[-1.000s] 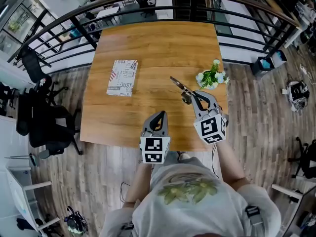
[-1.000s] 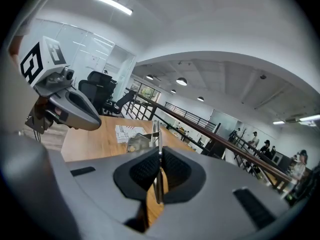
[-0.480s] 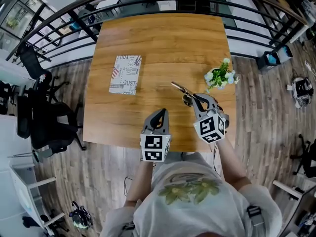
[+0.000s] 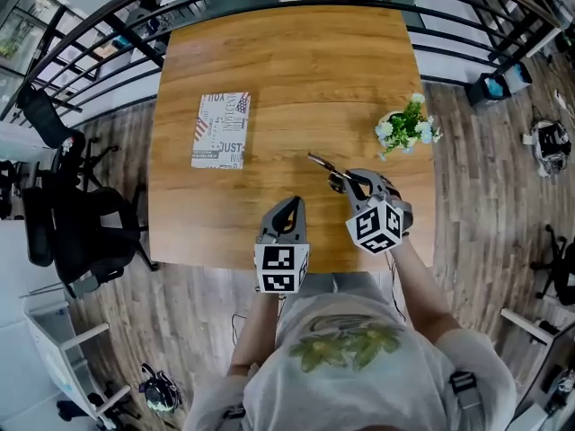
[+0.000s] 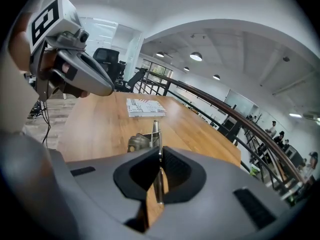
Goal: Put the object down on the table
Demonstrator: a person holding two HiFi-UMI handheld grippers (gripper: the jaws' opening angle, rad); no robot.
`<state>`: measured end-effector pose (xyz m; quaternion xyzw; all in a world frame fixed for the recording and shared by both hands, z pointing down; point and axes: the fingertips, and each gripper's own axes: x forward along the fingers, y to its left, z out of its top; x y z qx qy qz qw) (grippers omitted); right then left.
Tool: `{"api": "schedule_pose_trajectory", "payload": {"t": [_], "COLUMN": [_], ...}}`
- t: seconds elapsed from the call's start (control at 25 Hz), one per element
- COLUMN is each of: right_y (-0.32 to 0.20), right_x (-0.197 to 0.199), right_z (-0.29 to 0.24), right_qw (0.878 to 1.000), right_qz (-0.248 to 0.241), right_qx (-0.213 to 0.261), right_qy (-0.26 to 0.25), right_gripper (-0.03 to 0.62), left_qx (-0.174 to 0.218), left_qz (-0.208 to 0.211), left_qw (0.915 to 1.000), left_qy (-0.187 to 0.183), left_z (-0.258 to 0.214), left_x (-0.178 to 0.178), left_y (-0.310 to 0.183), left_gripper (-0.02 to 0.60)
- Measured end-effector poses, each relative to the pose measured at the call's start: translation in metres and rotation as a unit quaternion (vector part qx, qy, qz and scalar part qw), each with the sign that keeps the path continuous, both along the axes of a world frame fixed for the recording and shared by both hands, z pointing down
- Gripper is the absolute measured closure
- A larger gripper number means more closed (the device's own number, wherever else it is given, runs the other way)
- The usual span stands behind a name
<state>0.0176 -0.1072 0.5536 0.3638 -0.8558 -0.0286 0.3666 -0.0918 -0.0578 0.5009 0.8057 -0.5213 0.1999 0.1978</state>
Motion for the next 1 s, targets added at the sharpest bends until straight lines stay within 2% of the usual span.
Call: {"api": "schedule_pose_trajectory", "payload": {"t": [1.0], "right_y": [-0.003], "right_x": [-0.015], "right_z": [0.100], "right_qw": [0.995], "right_qz": [-0.011], "right_qx": [-0.070], "right_qy": [0.071], "right_gripper": [0.581], "left_qx": [-0.059], "left_qz": [-0.011], "left_qw": [0.9982], "left_qy": [0.003], "left_z": [0.053], "left_x": [-0.021], "left_y": [-0.006], "left_gripper": [0.569]}}
